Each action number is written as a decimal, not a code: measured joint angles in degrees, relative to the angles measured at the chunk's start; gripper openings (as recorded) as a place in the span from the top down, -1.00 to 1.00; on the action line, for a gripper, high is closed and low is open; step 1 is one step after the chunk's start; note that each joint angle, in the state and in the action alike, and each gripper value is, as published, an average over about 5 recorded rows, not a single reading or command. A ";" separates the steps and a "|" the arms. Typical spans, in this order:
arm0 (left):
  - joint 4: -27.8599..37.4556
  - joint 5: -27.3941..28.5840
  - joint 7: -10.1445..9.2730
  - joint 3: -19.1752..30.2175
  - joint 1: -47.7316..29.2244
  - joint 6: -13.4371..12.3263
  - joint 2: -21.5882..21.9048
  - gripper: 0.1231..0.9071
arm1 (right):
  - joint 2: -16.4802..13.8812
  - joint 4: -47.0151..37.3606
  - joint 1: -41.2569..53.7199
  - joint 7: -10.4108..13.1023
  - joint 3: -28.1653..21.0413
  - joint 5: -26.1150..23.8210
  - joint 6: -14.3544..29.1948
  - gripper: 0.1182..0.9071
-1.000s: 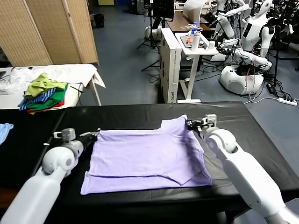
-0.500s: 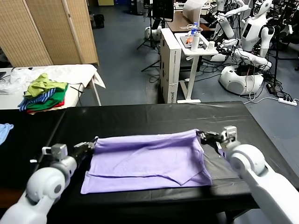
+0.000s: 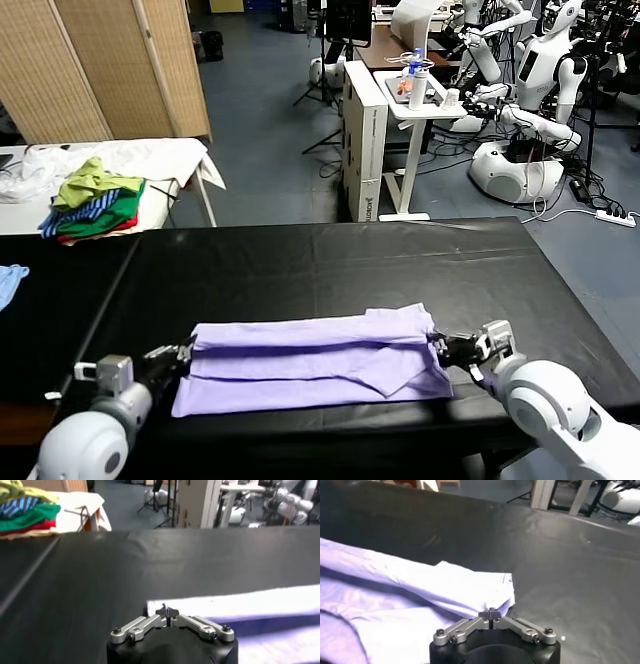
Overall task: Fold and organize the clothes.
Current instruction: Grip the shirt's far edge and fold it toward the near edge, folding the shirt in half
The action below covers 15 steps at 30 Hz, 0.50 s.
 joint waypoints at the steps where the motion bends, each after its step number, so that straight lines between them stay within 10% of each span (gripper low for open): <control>1: -0.20 0.24 -0.02 -0.05 0.46 0.00 -0.19 0.94 | -0.04 0.07 -0.06 0.00 0.00 0.00 0.00 0.94; 11: -1.73 2.83 -0.29 -0.34 3.65 -0.05 -2.22 0.94 | 0.05 0.50 -0.35 0.05 -0.16 0.19 0.00 0.92; 15: -2.13 4.55 -0.76 -0.29 4.69 0.17 -3.07 0.94 | -0.55 1.71 -1.16 0.82 0.73 1.28 0.00 0.52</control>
